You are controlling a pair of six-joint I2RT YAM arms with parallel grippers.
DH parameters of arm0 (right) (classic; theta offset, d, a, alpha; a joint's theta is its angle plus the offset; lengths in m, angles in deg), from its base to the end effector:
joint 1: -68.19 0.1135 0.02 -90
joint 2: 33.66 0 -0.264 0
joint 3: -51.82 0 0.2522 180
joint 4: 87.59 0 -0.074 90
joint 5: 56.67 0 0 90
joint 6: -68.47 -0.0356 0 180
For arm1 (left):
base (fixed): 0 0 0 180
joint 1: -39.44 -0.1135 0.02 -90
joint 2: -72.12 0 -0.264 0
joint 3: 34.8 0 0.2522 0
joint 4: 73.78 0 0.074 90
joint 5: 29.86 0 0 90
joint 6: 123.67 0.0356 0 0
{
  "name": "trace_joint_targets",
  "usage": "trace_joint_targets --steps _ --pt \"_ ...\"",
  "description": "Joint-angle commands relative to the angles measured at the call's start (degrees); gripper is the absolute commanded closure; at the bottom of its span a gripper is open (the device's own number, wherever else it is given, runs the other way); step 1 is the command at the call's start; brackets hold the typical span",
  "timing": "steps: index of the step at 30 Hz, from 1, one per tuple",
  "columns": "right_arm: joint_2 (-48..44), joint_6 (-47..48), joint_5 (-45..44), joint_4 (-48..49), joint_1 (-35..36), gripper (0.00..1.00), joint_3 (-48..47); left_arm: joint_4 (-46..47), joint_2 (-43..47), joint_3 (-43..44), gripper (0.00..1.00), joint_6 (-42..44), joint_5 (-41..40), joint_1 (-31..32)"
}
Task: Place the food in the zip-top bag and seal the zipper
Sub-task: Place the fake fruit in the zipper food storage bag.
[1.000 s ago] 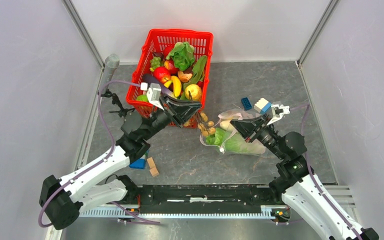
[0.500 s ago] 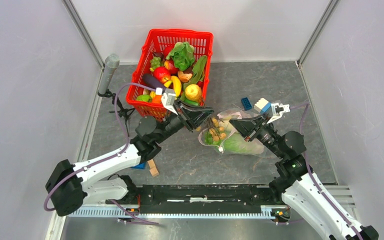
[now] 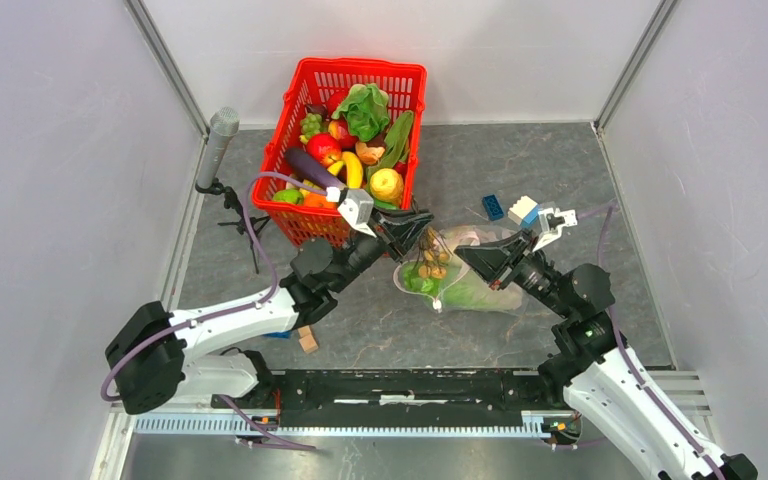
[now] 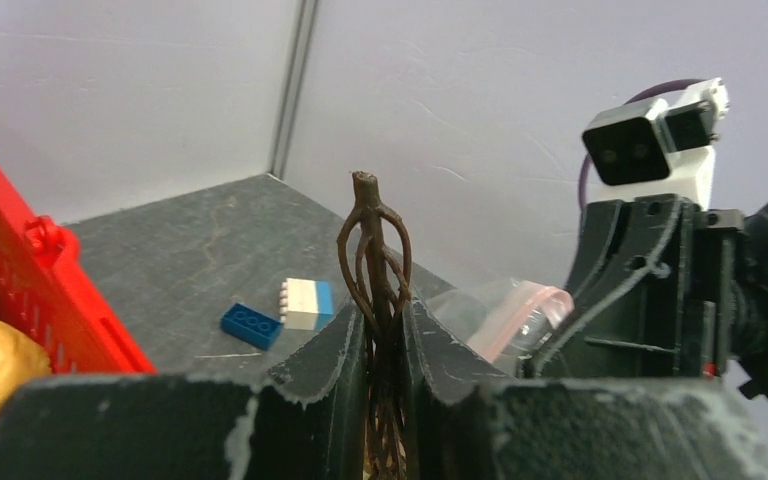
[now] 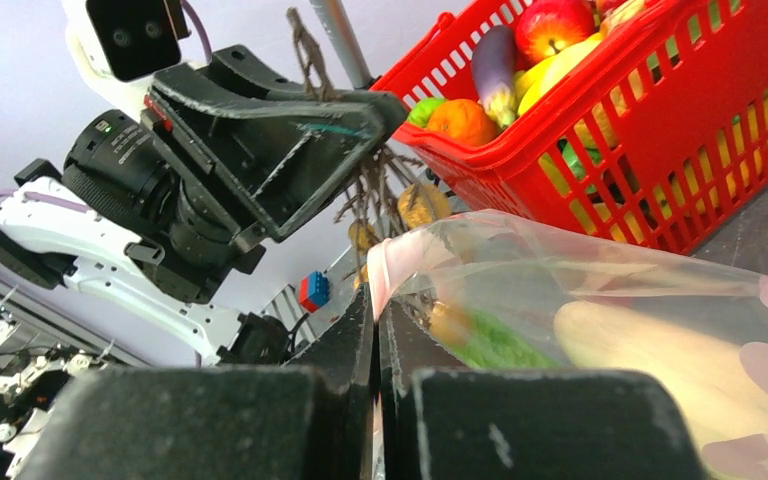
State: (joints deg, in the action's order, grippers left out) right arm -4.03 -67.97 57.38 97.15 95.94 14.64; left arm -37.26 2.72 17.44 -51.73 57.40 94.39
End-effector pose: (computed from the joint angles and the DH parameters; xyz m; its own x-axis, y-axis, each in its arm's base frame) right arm 0.1212 0.0802 0.2998 -0.4337 0.5196 -0.7362 -0.6724 0.3573 0.6483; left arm 0.1573 -0.2212 0.3225 -0.0645 -0.4473 -0.8921 0.8118 0.4963 -0.3075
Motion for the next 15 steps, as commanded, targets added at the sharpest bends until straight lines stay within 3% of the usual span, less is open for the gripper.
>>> trace_joint_targets --steps 1,8,15 --pt "-0.8 0.3 3.7 2.3 0.2 0.98 -2.9 4.3 -1.3 2.1 0.98 8.5 -4.3 0.4" --pt "-0.1 -2.2 -1.6 2.6 0.2 0.97 -2.9 3.6 0.8 1.9 0.98 10.6 -4.2 1.3" --pt "4.4 -9.0 -12.1 3.1 0.2 0.97 -4.9 4.2 3.6 1.5 0.98 11.2 -5.5 7.7"
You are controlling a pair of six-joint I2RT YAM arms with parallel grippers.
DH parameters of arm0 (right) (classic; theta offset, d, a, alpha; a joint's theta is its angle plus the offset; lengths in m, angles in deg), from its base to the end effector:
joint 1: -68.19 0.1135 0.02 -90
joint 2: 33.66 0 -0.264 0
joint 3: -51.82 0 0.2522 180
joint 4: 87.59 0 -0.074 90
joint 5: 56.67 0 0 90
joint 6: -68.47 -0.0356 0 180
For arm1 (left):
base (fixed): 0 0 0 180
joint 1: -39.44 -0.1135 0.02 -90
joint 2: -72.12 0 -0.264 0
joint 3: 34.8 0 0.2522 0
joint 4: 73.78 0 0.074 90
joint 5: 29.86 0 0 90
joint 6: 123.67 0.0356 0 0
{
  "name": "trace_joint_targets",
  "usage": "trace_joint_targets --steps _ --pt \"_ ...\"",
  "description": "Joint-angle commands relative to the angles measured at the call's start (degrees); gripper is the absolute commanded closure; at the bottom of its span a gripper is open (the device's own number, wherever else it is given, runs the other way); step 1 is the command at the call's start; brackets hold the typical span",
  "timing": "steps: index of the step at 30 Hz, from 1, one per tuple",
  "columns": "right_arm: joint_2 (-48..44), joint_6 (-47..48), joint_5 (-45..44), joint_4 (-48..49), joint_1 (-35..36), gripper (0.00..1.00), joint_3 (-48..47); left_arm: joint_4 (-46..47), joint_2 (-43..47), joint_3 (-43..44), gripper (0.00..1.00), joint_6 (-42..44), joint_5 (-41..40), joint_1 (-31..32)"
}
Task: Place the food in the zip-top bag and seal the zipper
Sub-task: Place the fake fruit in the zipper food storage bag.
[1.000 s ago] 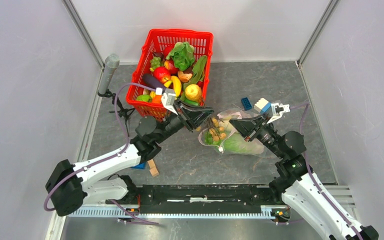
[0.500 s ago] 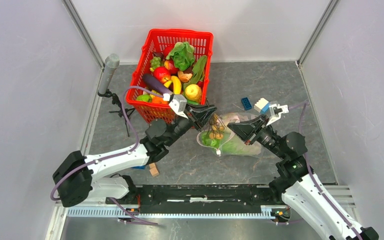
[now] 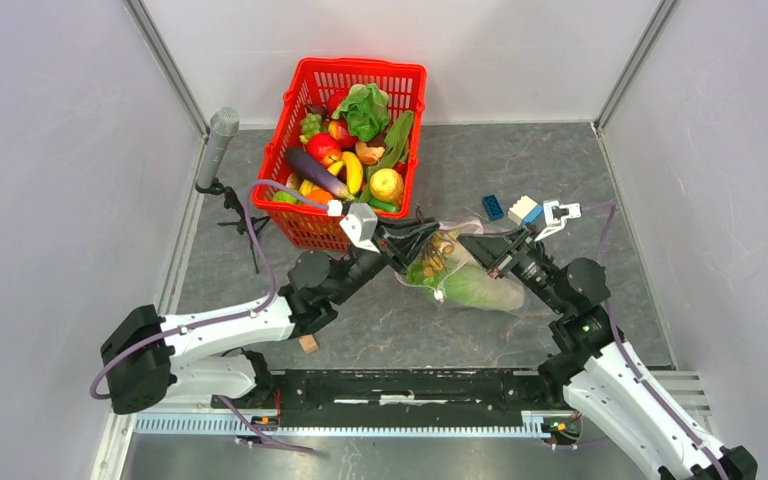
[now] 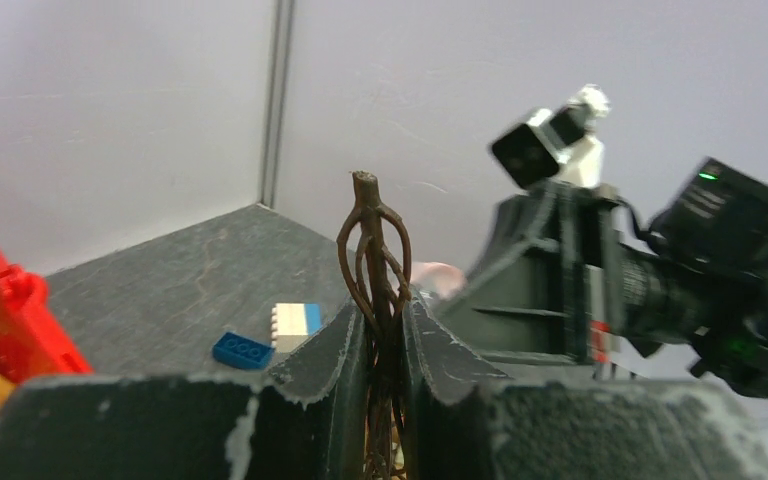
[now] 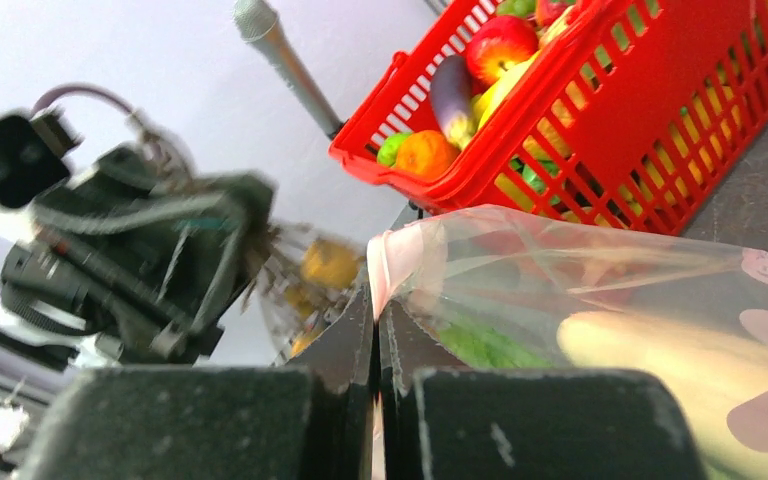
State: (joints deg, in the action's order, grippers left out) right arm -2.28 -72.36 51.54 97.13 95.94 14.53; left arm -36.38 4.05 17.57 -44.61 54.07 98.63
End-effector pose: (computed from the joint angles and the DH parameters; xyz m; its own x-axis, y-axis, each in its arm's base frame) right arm 0.1288 0.0804 0.2968 -0.4505 0.5951 -0.6655 -0.5776 0.3741 0.7256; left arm 0.1394 -0.2264 0.3306 0.0334 -0.4245 -0.9048 0.8251 0.5226 -0.2147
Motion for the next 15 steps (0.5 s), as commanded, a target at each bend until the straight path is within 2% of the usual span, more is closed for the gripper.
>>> trace_joint_targets --steps 1,6,11,15 --pt "3.8 -5.5 -6.4 2.7 0.2 0.97 -5.7 3.4 2.6 1.5 0.98 4.6 -2.9 4.2" --pt "6.6 -8.4 -4.9 4.4 0.2 0.98 -7.8 4.1 0.7 1.9 0.98 8.5 -5.5 5.7" --pt "5.3 -9.1 -3.8 4.9 0.2 0.97 -8.2 11.3 -4.0 1.3 0.98 10.9 -9.4 5.7" --pt "4.4 -6.0 -1.5 0.7 0.2 0.96 -10.1 12.2 -6.0 2.2 0.98 14.3 -11.7 5.6"
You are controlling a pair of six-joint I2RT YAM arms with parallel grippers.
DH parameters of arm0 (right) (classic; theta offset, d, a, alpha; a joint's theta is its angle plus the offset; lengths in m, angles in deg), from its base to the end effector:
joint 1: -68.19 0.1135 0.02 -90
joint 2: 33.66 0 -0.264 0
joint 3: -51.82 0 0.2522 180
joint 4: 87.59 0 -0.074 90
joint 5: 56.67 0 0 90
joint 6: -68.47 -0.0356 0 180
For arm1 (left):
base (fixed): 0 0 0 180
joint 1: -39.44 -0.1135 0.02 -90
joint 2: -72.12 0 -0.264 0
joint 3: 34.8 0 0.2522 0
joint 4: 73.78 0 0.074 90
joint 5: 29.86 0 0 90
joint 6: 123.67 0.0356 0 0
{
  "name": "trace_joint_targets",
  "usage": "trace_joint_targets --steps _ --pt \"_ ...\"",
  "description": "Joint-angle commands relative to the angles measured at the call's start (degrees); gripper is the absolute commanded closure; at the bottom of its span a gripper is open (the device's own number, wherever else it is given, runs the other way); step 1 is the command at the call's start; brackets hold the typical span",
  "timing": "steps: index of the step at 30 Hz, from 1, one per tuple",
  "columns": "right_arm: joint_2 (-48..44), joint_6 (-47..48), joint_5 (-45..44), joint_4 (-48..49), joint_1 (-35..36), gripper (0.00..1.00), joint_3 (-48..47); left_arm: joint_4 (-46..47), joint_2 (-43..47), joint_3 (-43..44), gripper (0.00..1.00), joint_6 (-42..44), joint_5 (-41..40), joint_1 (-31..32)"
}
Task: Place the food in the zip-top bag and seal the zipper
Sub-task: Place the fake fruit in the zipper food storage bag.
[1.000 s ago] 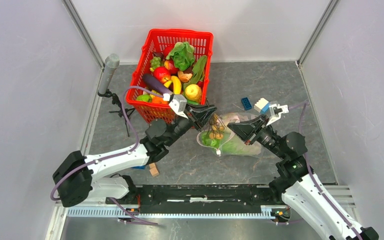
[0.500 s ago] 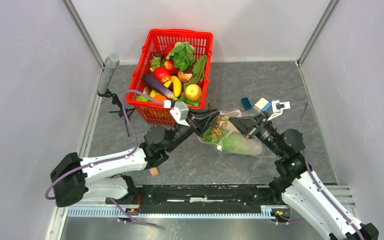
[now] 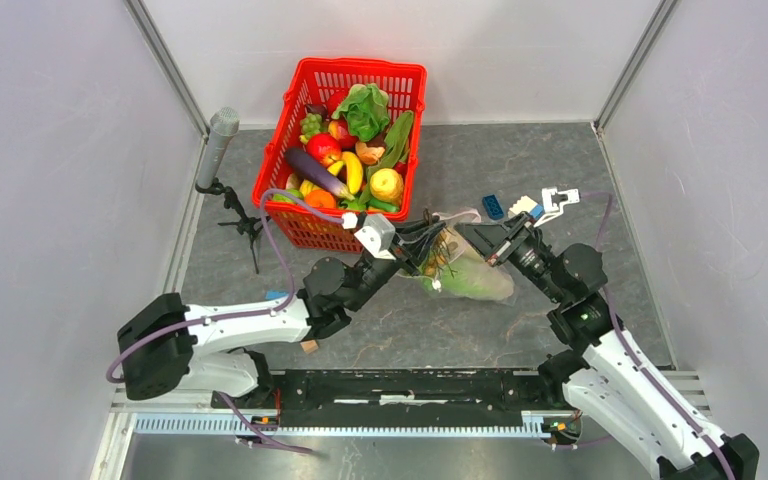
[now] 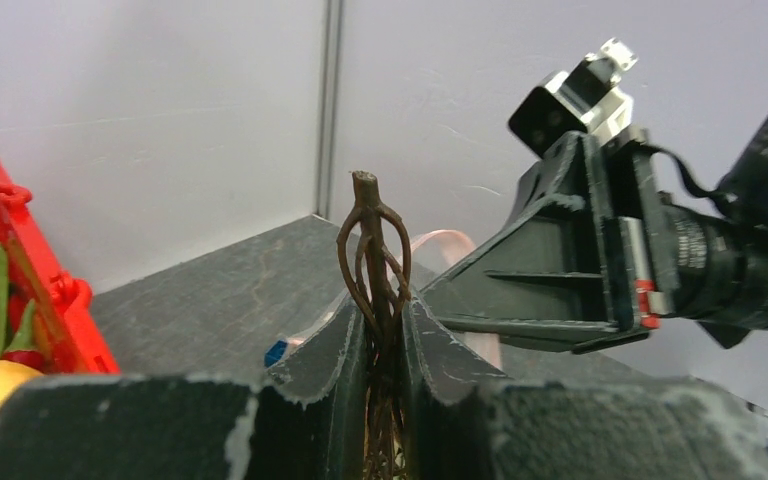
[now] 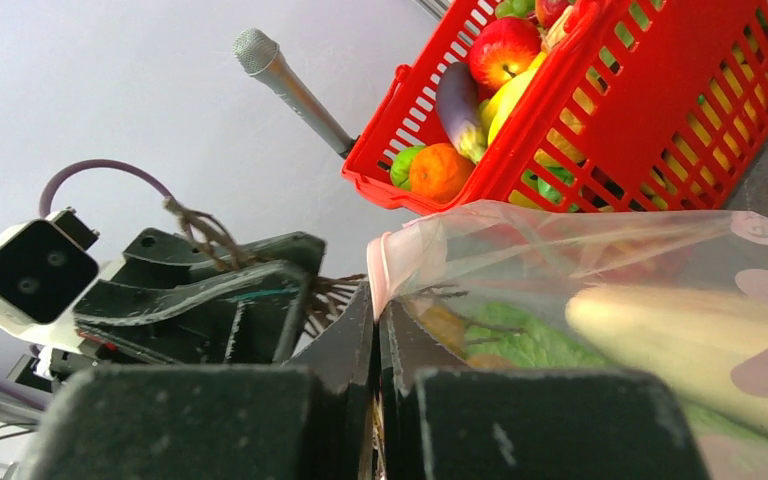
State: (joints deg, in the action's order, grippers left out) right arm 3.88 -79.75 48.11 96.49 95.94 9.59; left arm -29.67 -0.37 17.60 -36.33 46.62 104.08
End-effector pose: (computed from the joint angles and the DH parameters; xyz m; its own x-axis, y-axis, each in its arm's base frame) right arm 0.1455 0.0868 0.3115 -0.5013 0.6650 -0.5536 -0.4693 0.3285 0.8197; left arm 0.1260 -0.2464 0.3228 0.1376 -0.3957 -0.9080 0.7944 0.5917 -0.1375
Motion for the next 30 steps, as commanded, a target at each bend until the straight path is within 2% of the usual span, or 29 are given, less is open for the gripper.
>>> trace_joint_targets --steps 1,6,9,16,22,25,30 --pt "-1.9 2.4 2.7 -0.3 0.2 0.96 -5.7 5.4 -2.0 2.4 0.98 6.3 -4.3 0.0" --pt "-3.1 10.3 2.6 -12.2 0.2 0.96 -8.5 8.4 -2.5 0.9 0.98 6.5 -6.3 -0.2" --pt "-4.2 12.4 2.6 -14.6 0.2 0.95 -7.9 8.2 -2.0 0.6 0.98 4.2 -5.5 -1.7" --pt "-4.2 11.1 7.7 -10.4 0.2 0.95 -8.1 9.0 -3.9 1.3 0.98 4.2 -3.3 -1.9" --pt "-4.2 1.1 5.7 1.4 0.2 0.94 -3.8 11.7 -5.7 1.5 0.98 3.7 -3.6 -1.2" --pt "-2.4 -2.3 6.6 5.5 0.2 0.95 -3.3 12.7 -6.8 4.2 0.98 4.0 -4.2 -0.8" --pt "-2.6 -2.1 4.9 5.3 0.2 0.95 -2.0 9.2 -7.7 9.3 0.98 1.6 -3.9 -0.8"
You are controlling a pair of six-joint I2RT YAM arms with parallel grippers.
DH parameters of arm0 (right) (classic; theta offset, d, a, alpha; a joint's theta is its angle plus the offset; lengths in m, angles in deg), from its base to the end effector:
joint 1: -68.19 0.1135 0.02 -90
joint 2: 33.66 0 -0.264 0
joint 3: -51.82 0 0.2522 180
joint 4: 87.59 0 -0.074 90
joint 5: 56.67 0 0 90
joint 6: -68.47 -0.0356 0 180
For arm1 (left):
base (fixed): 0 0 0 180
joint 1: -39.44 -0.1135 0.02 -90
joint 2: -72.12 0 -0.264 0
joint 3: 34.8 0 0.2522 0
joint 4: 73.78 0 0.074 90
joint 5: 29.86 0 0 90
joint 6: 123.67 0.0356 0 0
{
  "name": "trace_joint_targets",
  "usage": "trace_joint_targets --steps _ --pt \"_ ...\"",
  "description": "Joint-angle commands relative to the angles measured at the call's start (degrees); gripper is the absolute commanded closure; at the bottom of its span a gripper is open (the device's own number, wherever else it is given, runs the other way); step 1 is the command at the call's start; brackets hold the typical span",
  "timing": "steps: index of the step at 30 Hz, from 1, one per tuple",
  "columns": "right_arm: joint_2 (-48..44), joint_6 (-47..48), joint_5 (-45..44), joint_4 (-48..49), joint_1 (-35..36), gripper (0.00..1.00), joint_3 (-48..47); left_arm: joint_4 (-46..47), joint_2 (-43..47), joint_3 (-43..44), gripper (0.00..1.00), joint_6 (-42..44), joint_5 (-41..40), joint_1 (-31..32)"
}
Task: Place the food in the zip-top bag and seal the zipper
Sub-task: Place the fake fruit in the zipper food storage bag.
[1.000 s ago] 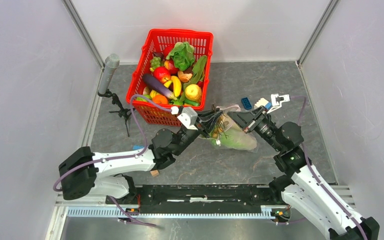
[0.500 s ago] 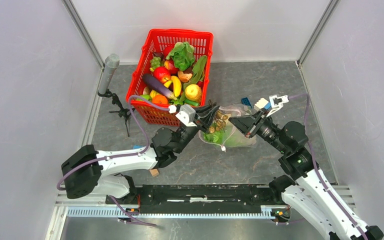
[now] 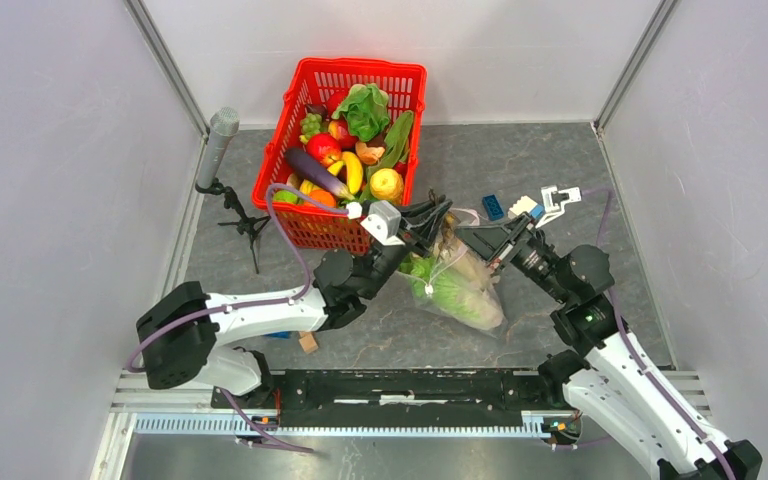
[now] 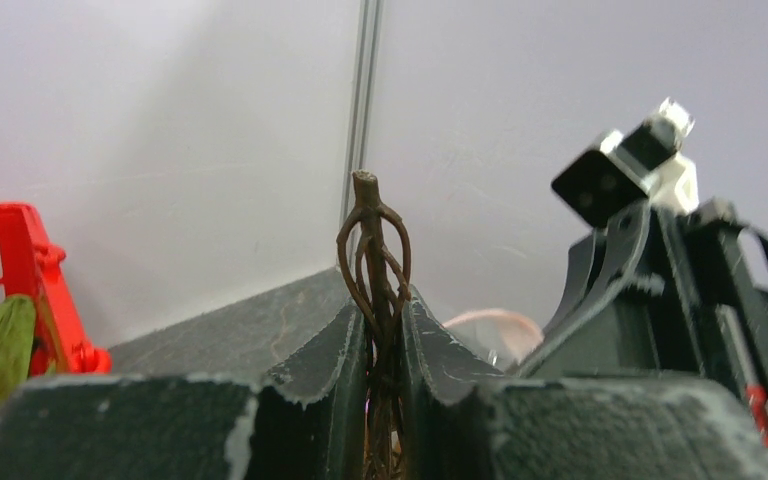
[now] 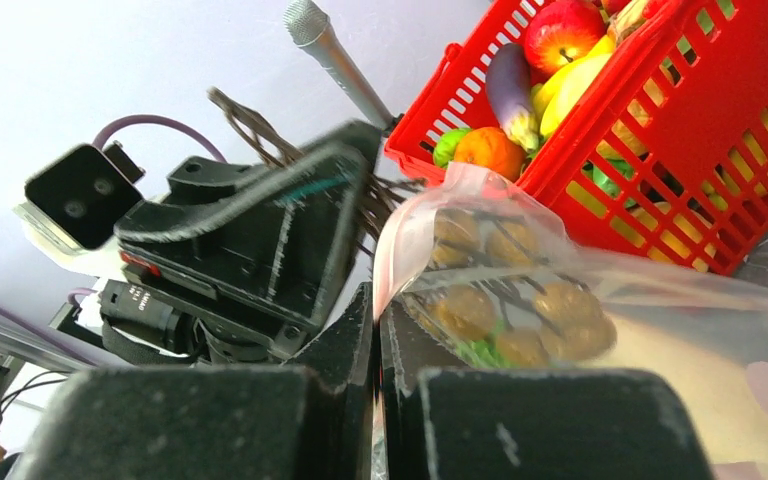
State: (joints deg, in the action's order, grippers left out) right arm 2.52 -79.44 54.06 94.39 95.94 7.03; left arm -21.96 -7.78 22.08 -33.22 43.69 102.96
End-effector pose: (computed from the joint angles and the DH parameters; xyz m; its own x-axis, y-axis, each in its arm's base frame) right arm 0.1373 0.0865 0.3268 -0.5434 0.6094 -0.5773 -0.5327 0.2812 0.7982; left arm 0.1431 -0.2646 0.3269 0.2207 -0.4261 -0.8774 0.7461 0.6531 -0.1295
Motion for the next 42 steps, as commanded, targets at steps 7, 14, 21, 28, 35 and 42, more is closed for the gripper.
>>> trace_joint_targets --steps 7,14,21,28,35,42 --pt "-3.1 -4.4 -2.4 10.9 0.2 0.95 4.4 2.4 -2.0 5.9 0.98 -8.8 -0.9 0.2" --pt "-3.7 -5.2 -3.3 12.4 0.2 0.95 6.0 5.4 -5.9 8.0 0.98 -15.2 0.2 -0.2" --pt "-4.8 -5.8 -4.8 13.8 0.2 0.95 8.1 3.3 -6.1 12.2 0.98 -15.8 1.5 -0.2" --pt "-5.9 -7.2 -5.7 16.7 0.2 0.95 10.2 2.8 -6.9 11.2 0.98 -17.4 2.2 -0.1" --pt "-6.3 -6.7 -6.1 16.6 0.2 0.95 9.2 7.6 -8.0 4.0 0.98 -19.5 0.6 -0.2" --pt "-7.0 -5.8 -6.9 14.7 0.2 0.95 8.2 8.0 -7.0 1.6 0.98 -16.8 -0.6 0.0"
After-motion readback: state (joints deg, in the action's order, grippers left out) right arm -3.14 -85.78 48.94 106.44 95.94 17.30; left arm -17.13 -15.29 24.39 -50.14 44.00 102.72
